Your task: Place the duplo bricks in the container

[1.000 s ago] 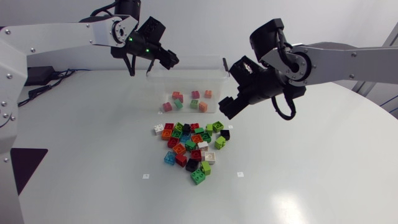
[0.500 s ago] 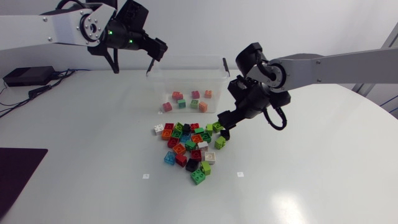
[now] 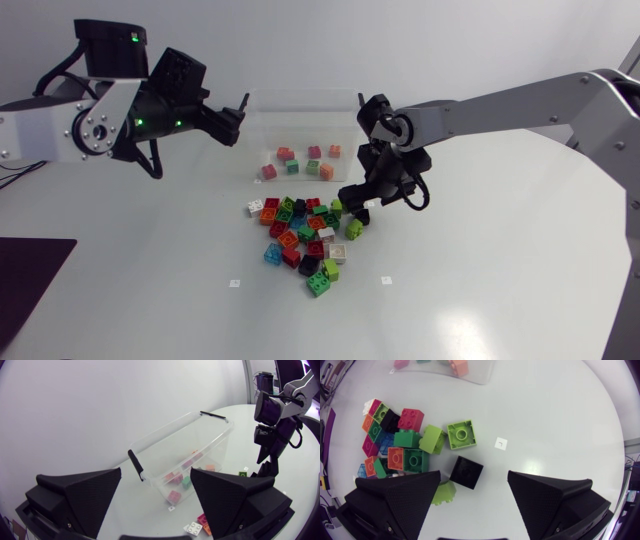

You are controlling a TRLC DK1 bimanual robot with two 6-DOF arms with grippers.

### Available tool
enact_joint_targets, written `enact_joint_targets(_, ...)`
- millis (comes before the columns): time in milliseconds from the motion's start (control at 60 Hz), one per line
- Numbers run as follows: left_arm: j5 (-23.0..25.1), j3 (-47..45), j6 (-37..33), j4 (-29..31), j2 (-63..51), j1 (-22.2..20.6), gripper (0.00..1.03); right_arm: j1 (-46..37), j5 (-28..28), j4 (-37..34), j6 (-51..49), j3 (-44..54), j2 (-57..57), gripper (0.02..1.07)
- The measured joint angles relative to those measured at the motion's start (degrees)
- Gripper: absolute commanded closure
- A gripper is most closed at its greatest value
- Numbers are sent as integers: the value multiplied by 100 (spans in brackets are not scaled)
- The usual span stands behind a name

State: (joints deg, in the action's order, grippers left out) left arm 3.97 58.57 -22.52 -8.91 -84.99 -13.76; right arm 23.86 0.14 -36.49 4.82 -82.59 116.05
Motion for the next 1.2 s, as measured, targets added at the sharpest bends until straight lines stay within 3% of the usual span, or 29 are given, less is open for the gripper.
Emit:
enact_joint_targets(333,-2,-750,0,-367,267,138,7,-72,-262,-247,581,-341,437,14)
enact_joint_targets(500,0,-887,0,-474,299,138,7,-72,-315,-365,640,-627,717,23)
enact_joint_targets(567,-2,-949,0,-542,299,138,7,-72,-313,-374,678,-669,820,38)
enact_joint_targets(750,0,-1167,-20,-640,299,210,7,-59,-308,-382,748,-695,848,66)
enact_joint_targets(850,0,-1320,-50,-654,321,302,7,-17,-286,-385,789,-695,848,68)
enact_joint_targets(950,26,-1440,-133,-675,345,389,7,61,-267,-391,833,-695,848,82)
enact_joint_targets(1200,704,-1569,-597,-540,96,625,9,83,-179,-407,846,-494,645,82)
